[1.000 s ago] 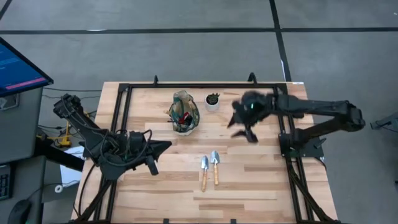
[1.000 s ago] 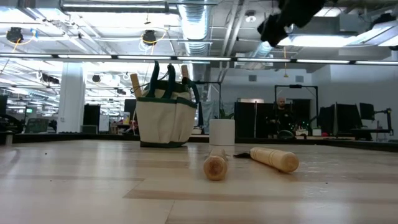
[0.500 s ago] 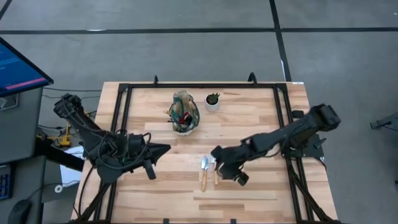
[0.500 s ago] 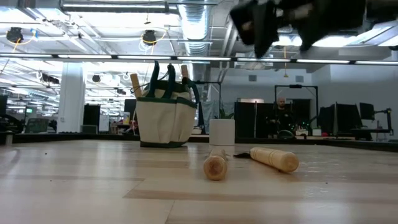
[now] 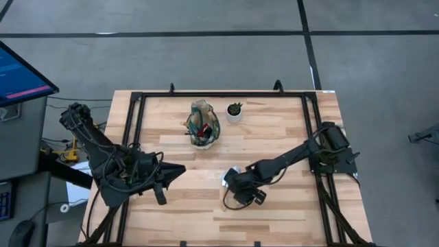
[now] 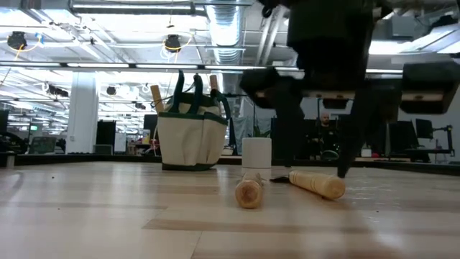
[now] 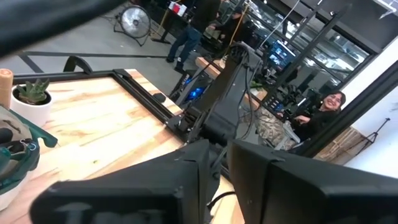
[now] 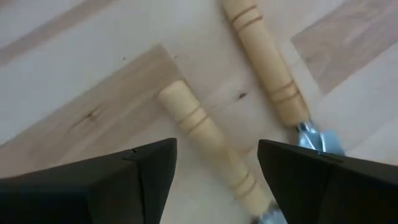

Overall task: Pick & Place Garden tools in Gardening bag
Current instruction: Put the right light brown trowel into the pocket of the white gardening bag

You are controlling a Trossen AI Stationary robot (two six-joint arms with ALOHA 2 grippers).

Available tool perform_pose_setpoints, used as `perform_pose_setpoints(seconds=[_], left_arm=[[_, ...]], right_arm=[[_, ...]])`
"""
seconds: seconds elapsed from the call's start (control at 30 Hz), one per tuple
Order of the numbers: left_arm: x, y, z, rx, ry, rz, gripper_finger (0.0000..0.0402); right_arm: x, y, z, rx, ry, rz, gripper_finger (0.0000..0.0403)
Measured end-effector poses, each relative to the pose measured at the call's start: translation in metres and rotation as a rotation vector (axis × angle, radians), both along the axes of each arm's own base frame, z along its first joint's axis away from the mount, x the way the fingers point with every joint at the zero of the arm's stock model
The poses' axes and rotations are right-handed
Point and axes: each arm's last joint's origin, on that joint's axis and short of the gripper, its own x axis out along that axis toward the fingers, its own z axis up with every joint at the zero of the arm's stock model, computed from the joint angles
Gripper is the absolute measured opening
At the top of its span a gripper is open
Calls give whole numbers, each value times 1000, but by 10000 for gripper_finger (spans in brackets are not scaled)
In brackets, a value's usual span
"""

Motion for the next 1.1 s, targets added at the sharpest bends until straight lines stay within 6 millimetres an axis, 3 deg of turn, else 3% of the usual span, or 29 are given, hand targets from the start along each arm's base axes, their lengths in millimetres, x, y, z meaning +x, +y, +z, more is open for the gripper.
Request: perform_pose_setpoints(seconds=[0.3,0.4,0.57,0.7,0.83,0.97,1.1], left_arm=[[-4,-5,0,-5,6,-53,51],[-5,-7,0,-8,6,-66,51],[-5,-7,0,-13,3,-70,49],[-5,-7,1,-17,0,-71,49],[-5,-7,1,-19,-3,-71,48],[-5,-7,1,-21,-4,-71,48],[-5,-7,2,-26,-7,-72,48]], right_arm=[[3,4,-21,-28,83,2,208],[3,4,-22,-24,88,-13,167],[1,4,-22,-2,124,-90,48],[2,5,-22,89,149,-177,53],[3,3,-1,186,95,-248,53],[-3,-15,58,282,-60,-294,53],[-16,-47,107,341,-233,-364,53]])
